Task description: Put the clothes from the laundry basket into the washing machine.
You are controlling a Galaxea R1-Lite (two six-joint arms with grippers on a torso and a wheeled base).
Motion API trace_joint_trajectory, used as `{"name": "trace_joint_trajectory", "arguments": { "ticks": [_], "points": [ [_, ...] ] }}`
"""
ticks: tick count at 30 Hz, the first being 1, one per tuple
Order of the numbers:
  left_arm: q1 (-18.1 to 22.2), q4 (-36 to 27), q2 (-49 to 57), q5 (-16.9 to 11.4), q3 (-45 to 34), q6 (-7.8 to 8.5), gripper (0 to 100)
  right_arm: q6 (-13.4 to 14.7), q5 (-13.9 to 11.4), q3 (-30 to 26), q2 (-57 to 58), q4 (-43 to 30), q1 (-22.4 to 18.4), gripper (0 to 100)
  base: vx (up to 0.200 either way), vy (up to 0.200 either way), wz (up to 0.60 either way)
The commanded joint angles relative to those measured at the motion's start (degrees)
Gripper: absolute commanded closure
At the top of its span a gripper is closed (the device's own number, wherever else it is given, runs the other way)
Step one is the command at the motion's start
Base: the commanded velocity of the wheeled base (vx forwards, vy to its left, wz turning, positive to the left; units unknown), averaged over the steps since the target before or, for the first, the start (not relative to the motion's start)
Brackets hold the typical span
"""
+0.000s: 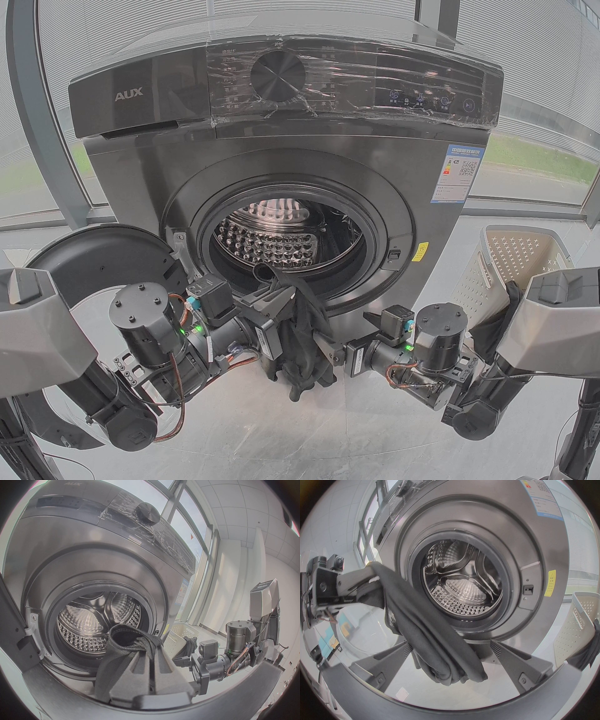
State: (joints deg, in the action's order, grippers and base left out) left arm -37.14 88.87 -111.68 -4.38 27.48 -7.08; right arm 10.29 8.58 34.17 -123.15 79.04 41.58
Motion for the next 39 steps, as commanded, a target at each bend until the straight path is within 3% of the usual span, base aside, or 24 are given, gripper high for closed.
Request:
{"name": "trace_joint_trajectory", "arguments": {
  "ticks": [1, 15, 31, 32, 39],
  "points": [
    [0.1, 0.0, 0.0, 0.1, 0.4, -0.04, 100, -0.1, -0.2, -1.7, -0.2, 0.1, 1.0, 0, 0.0, 0.0, 0.0],
    [0.1, 0.0, -0.3, 1.2, 0.6, -0.12, 100, -0.2, -2.6, -1.5, -0.4, 3.0, 6.7, 0, 0.0, 0.0, 0.0],
    [0.0, 0.1, 0.2, 1.2, 0.4, -0.12, 100, -1.3, -2.6, 5.3, -6.0, 3.1, 3.6, 0, 0.0, 0.0, 0.0],
    [0.0, 0.1, 0.3, 1.3, 0.2, -0.12, 100, -1.3, -2.6, 5.7, -6.4, 3.2, 3.6, 100, 0.0, 0.0, 0.0],
    [0.0, 0.1, 0.1, 1.2, -0.5, -0.04, 100, -1.2, -2.6, 5.4, -4.9, 4.2, 4.3, 100, 0.0, 0.0, 0.0]
  ]
}}
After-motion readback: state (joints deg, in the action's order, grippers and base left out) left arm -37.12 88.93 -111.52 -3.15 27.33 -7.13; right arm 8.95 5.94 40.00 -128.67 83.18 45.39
